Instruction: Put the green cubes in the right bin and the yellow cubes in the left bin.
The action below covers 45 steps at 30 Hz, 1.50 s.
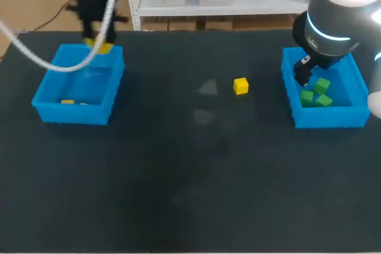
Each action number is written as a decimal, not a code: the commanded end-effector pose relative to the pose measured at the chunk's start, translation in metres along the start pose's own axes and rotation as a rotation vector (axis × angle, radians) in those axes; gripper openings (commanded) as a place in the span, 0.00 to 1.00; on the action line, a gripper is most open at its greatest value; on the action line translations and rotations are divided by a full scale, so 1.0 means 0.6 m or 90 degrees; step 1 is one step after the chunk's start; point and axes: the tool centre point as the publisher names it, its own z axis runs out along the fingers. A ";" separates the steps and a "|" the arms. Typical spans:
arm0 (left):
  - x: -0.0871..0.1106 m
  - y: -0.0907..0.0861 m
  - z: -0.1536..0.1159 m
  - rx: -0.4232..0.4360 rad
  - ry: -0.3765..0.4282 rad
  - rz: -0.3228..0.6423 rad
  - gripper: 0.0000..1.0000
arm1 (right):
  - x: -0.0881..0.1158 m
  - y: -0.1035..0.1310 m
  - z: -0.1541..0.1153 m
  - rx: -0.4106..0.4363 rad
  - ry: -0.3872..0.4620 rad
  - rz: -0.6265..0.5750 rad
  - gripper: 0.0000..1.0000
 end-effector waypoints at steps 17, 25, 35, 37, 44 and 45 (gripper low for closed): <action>0.036 -0.054 -0.046 0.069 -0.204 0.112 1.00 | 0.002 0.001 0.001 0.001 -0.002 0.001 1.00; -0.021 -0.264 -0.083 0.165 -0.263 0.337 1.00 | 0.002 0.001 0.001 0.001 -0.002 0.001 1.00; -0.019 -0.437 -0.043 0.224 -0.230 0.514 1.00 | 0.002 0.001 0.001 0.001 -0.002 0.001 1.00; -0.018 -0.460 -0.038 0.236 -0.231 0.535 1.00 | 0.002 0.001 0.001 0.001 -0.002 0.001 1.00; -0.016 -0.507 -0.018 0.272 -0.227 0.582 1.00 | 0.002 0.001 0.001 0.001 -0.002 0.001 1.00; -0.017 -0.512 -0.015 0.272 -0.227 0.582 1.00 | 0.002 0.001 0.001 0.001 -0.002 0.001 1.00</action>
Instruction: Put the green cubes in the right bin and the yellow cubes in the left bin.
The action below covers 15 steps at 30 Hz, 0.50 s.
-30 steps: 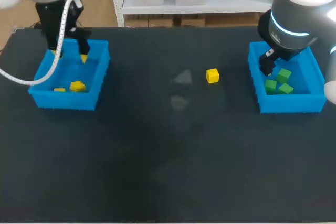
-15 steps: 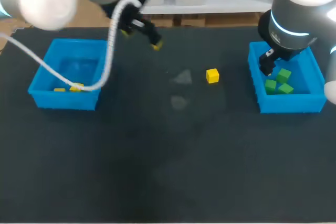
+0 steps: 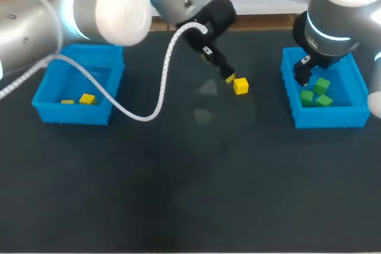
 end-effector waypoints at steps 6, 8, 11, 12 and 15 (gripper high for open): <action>-0.026 0.016 0.065 0.009 0.031 0.015 1.00 | 0.002 0.001 0.000 0.001 -0.002 0.001 1.00; -0.028 0.021 0.075 0.007 0.037 0.014 1.00 | 0.002 0.001 0.000 0.001 -0.002 0.001 1.00; -0.031 0.023 0.088 0.005 0.049 0.017 1.00 | 0.002 0.001 0.000 0.001 -0.002 0.001 1.00; -0.032 0.023 0.092 0.001 0.054 0.022 1.00 | 0.002 0.001 0.000 0.001 -0.002 0.001 1.00; -0.035 0.026 0.106 -0.004 0.062 0.025 1.00 | 0.002 0.001 0.000 0.001 -0.002 0.001 1.00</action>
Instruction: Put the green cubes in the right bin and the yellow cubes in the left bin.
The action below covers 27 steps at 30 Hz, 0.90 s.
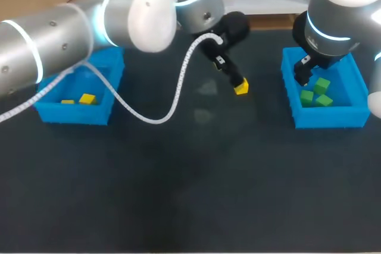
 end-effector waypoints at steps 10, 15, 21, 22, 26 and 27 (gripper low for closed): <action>-0.036 0.024 0.053 0.006 0.042 0.009 1.00 | 0.002 0.001 0.000 0.001 -0.002 0.001 1.00; -0.041 0.024 0.068 0.017 0.047 0.014 1.00 | 0.002 0.001 0.000 0.001 -0.002 0.001 1.00; -0.044 0.019 0.088 0.019 0.059 0.019 1.00 | 0.002 0.001 0.000 0.001 -0.002 0.001 1.00; -0.044 0.019 0.090 0.018 0.061 0.019 1.00 | 0.002 0.001 0.000 0.001 -0.002 0.001 1.00; -0.045 0.022 0.102 0.007 0.082 0.020 1.00 | 0.002 0.001 0.000 0.001 -0.002 0.001 1.00; -0.046 0.024 0.105 0.007 0.084 0.019 1.00 | 0.002 0.001 0.000 0.001 -0.002 0.001 1.00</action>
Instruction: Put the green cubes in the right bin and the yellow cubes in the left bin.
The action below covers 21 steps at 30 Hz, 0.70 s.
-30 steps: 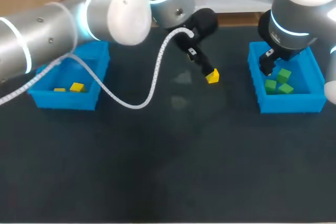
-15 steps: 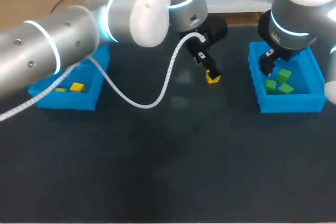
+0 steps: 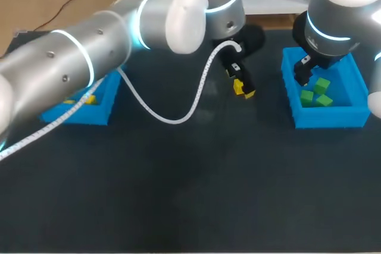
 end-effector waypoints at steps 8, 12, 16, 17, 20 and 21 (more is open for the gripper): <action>-0.016 0.009 0.030 -0.003 0.048 0.010 1.00 | 0.002 0.001 0.000 0.001 -0.002 0.001 1.00; -0.014 0.009 0.038 -0.006 0.056 0.014 0.77 | 0.002 0.001 0.000 0.001 -0.002 0.001 1.00; -0.012 0.001 0.043 -0.014 0.071 0.046 0.00 | 0.002 0.001 0.000 0.001 -0.002 0.001 1.00; -0.012 0.000 0.044 -0.011 0.071 0.043 0.00 | 0.002 0.001 0.000 0.001 -0.002 0.001 1.00; -0.009 0.001 0.039 -0.015 0.057 0.034 0.00 | 0.002 0.001 0.000 0.001 -0.002 0.001 1.00; -0.007 0.004 0.037 -0.016 0.054 0.030 0.00 | 0.002 0.001 0.000 0.001 -0.002 0.001 1.00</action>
